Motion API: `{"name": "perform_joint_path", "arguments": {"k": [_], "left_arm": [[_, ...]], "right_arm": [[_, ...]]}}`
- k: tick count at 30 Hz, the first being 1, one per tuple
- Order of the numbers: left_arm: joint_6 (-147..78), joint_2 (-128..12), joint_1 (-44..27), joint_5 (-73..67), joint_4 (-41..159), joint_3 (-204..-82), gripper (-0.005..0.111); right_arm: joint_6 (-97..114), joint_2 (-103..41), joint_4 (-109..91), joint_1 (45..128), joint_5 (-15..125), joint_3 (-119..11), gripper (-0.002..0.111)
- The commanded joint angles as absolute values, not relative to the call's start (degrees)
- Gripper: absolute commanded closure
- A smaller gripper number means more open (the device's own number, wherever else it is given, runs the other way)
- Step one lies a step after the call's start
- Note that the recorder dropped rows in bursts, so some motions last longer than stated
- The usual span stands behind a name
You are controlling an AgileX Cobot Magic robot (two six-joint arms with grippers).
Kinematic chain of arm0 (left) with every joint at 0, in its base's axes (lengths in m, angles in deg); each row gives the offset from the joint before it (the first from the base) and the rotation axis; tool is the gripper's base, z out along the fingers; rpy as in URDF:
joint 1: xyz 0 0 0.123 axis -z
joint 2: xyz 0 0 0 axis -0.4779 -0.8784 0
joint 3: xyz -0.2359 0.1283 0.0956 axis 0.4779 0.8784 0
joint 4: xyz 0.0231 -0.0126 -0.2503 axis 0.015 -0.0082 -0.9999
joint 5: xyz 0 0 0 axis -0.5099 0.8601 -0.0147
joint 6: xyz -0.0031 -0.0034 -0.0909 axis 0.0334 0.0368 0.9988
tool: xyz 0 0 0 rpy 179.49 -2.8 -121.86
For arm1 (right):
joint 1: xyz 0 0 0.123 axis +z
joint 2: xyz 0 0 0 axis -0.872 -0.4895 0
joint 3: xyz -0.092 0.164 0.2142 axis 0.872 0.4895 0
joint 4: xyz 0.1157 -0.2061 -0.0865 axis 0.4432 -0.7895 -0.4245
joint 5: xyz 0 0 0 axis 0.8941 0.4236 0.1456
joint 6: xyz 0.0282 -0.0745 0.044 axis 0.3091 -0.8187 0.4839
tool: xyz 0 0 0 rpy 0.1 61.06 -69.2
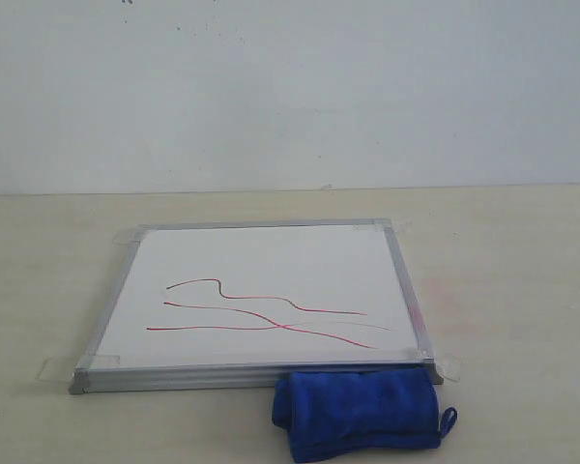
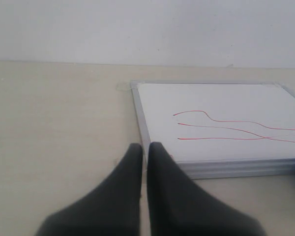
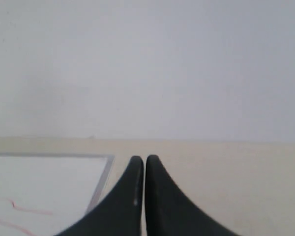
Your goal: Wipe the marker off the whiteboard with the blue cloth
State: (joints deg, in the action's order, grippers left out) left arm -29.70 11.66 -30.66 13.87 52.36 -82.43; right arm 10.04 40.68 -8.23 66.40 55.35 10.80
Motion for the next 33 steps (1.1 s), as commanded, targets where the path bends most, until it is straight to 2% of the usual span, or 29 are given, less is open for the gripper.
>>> {"name": "perform_joint_path", "arguments": {"k": [1,6,11,15,21,33], "left_arm": [[-30.1,11.8,-30.8,13.9,52.6,-82.2,0.103],[-30.1,11.8,-30.8,13.9,52.6,-82.2,0.103],[-30.1,11.8,-30.8,13.9,52.6,-82.2,0.103],[-30.1,11.8,-30.8,13.9,52.6,-82.2,0.103],[-30.1,11.8,-30.8,13.9,52.6,-82.2,0.103],[-30.1,11.8,-30.8,13.9,52.6,-82.2,0.103]], "right_arm": [[7.6,40.9,-8.4,66.6,49.1,10.8,0.107],[5.1,40.0,-8.4,66.6,50.2,5.7,0.107],[2.5,32.2,-8.4,66.6,51.3,-2.0,0.107],[2.7,23.8,-8.4,66.6,57.5,-6.3,0.107],[5.1,17.0,-8.4,66.6,52.6,-6.7,0.107],[5.1,16.2,-8.4,66.6,47.2,-6.7,0.107]]}}
